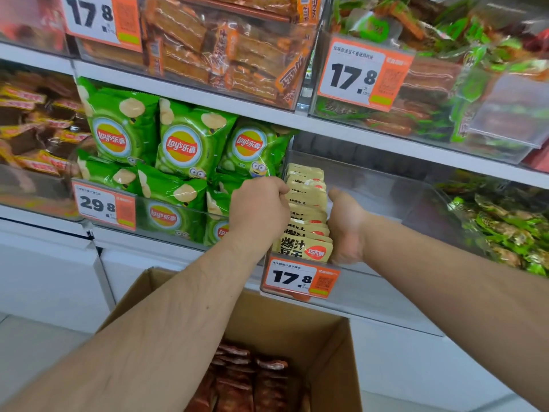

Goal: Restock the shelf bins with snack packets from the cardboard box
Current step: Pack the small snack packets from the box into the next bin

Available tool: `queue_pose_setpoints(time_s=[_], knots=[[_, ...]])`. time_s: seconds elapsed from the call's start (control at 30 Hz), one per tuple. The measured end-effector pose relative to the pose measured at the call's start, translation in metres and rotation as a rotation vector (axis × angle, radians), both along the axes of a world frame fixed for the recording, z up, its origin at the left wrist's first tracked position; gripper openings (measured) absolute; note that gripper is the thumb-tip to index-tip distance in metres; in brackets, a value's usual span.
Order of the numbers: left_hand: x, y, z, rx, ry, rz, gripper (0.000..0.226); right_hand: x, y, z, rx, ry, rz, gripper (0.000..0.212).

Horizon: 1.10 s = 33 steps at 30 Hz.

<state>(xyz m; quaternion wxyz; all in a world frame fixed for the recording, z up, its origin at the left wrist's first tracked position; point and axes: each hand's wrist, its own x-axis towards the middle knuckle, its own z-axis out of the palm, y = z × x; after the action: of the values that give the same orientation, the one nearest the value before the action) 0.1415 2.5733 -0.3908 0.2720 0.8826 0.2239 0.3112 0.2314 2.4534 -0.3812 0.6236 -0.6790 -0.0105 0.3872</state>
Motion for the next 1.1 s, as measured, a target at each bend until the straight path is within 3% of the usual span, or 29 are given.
queue_pose_setpoints(time_s=[0.23, 0.33, 0.4, 0.47, 0.5, 0.53, 0.63, 0.8, 0.97, 1.1], knots=[[-0.005, -0.005, 0.004, -0.002, 0.024, -0.005, 0.028, -0.018, 0.003, 0.005, -0.069, -0.015, -0.08, 0.071], [-0.02, 0.003, 0.01, -0.094, 0.064, -0.155, 0.035, -0.035, 0.003, 0.017, -0.157, -0.063, -0.088, 0.064], [-0.037, 0.014, 0.015, -0.275, 0.007, -0.243, 0.041, -0.048, -0.001, 0.019, -0.257, -0.367, -0.216, 0.047], [-0.062, 0.025, 0.014, -0.328, -0.051, -0.234, 0.028, -0.066, -0.009, 0.01, -0.376, -0.971, -0.38, 0.03], [-0.077, 0.029, 0.008, -0.29, -0.015, -0.233, 0.023, -0.083, -0.012, 0.003, -0.317, -1.145, -0.381, 0.017], [-0.09, 0.034, -0.003, -0.246, 0.065, -0.245, 0.02, -0.103, -0.012, -0.006, -0.221, -1.179, -0.33, 0.004], [-0.127, 0.046, -0.048, -0.256, 0.387, -0.355, 0.015, -0.141, -0.005, -0.062, -0.206, -1.139, -0.09, 0.02], [-0.151, 0.062, -0.104, -0.247, 0.76, -0.448, 0.026, -0.134, 0.024, -0.172, -0.657, -0.96, 0.373, 0.012], [-0.151, 0.079, -0.148, -0.419, 0.897, -0.437, 0.026, -0.104, 0.031, -0.263, -0.839, -0.637, 0.204, 0.025], [-0.146, 0.089, -0.17, -0.594, 0.905, -0.392, 0.018, -0.098, 0.038, -0.314, -0.898, -0.457, 0.198, 0.036]])
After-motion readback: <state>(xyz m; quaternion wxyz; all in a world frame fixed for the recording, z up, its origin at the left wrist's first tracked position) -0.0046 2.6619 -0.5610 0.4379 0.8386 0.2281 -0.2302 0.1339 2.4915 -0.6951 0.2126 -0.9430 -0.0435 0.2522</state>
